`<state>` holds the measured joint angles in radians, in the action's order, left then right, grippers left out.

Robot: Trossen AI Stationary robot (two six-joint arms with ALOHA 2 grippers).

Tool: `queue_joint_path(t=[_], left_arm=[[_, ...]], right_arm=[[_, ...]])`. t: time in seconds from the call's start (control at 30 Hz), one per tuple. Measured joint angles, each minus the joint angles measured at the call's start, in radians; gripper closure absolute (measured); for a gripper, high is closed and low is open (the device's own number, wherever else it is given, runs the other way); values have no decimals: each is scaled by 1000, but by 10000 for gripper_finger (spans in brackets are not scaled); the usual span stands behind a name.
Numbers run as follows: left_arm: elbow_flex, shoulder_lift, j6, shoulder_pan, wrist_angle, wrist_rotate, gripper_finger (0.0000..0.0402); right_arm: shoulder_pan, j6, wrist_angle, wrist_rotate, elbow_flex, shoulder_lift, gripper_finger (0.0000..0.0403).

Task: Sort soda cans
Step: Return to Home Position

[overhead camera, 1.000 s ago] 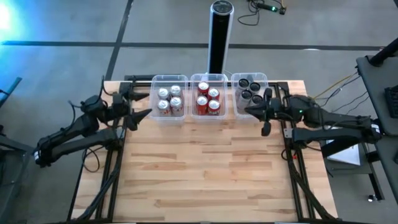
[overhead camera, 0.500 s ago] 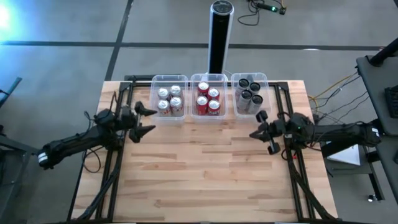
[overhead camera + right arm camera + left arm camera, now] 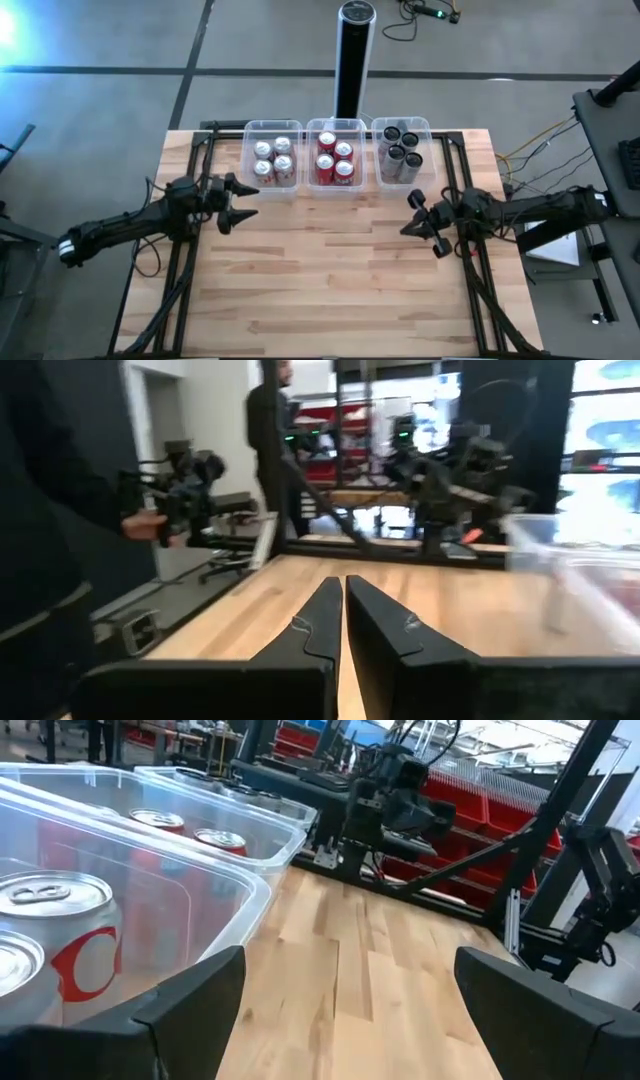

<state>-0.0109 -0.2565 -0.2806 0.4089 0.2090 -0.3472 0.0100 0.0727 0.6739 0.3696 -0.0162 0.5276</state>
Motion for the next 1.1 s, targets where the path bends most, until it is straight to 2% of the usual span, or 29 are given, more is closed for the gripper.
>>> queue_joint_path(t=[0.17, 0.27, 0.4, 0.57, 0.77, 0.87, 1.0, 1.1], left_arm=[[0, -1, -9, -30, 40, 13, 57], [0, -1, 21, -45, 42, 67, 57], [0, 16, 37, -45, 56, 159, 57], [0, 63, 39, -46, 59, 102, 57], [1, 157, 16, -46, 41, 96, 57], [1, 242, 13, -46, -47, 95, 57], [1, 246, 21, -48, -90, 93, 57], [1, 248, 26, -53, -148, 132, 57]], right_arm=[[111, -28, 54, -182, 0, 52, 390], [140, -72, 96, -289, 1, 66, 390], [140, -141, 84, -293, 3, 13, 390], [138, -126, -66, -292, 3, -131, 390], [133, -133, -298, -295, 4, -389, 390], [133, -143, -383, -294, 4, -529, 390], [131, -146, -392, -304, -1, -515, 390], [131, -132, -403, -319, -1, -520, 390]])
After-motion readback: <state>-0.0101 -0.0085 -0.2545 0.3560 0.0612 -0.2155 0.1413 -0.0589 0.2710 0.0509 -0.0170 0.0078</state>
